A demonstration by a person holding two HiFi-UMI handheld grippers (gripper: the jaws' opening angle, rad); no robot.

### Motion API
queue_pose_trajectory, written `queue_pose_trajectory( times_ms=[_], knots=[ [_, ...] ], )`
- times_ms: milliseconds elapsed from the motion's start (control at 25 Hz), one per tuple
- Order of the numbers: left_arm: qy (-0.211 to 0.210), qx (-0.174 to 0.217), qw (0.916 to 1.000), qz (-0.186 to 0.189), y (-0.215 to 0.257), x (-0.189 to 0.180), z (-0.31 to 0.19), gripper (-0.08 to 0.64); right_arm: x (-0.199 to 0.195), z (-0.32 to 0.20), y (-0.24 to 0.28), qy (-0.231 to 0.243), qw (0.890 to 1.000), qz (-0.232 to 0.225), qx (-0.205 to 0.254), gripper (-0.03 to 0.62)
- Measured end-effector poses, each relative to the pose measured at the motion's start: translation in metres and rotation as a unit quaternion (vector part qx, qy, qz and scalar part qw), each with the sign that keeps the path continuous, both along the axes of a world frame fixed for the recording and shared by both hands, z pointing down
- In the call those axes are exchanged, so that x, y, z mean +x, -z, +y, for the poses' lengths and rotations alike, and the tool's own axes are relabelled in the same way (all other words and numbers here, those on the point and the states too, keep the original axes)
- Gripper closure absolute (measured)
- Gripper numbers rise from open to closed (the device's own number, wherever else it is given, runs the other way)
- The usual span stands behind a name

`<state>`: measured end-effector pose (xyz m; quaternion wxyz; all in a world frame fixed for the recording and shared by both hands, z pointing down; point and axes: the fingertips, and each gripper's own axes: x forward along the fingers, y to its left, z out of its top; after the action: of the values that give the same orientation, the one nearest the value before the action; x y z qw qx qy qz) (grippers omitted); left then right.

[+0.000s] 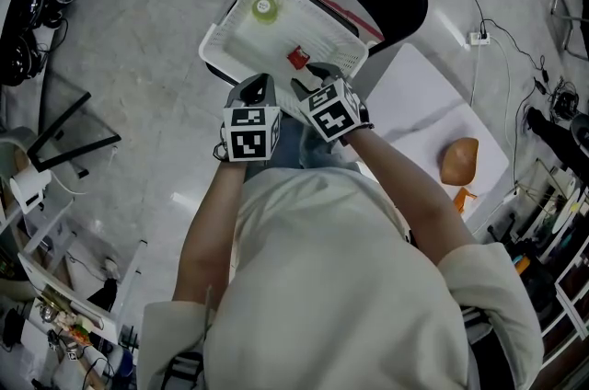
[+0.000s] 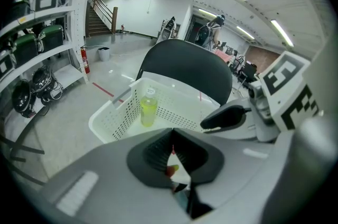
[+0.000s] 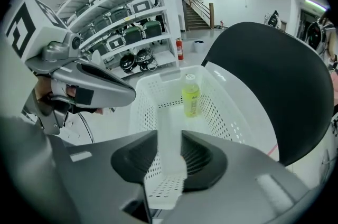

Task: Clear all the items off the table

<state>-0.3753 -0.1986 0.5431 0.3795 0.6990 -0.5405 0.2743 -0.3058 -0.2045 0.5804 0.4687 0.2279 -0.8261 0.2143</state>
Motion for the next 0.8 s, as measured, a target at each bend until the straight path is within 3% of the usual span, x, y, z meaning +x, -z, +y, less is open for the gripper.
queue_pose_trajectory(
  times_ms=[40, 80, 800],
  knots=[
    [-0.001, 0.000, 1.0000, 0.000, 0.000, 0.001, 0.000, 0.551, 0.003, -0.001, 0.001, -0.001, 1.000, 0.004, 0.004, 0.532],
    [-0.001, 0.001, 1.0000, -0.001, 0.000, 0.003, 0.000, 0.551, 0.005, -0.001, 0.002, -0.002, 1.000, 0.006, 0.007, 0.595],
    [-0.012, 0.013, 0.9998, 0.011, 0.011, 0.015, 0.002, 0.551, 0.018, 0.004, 0.013, -0.015, 1.000, 0.008, 0.026, 0.595]
  ],
)
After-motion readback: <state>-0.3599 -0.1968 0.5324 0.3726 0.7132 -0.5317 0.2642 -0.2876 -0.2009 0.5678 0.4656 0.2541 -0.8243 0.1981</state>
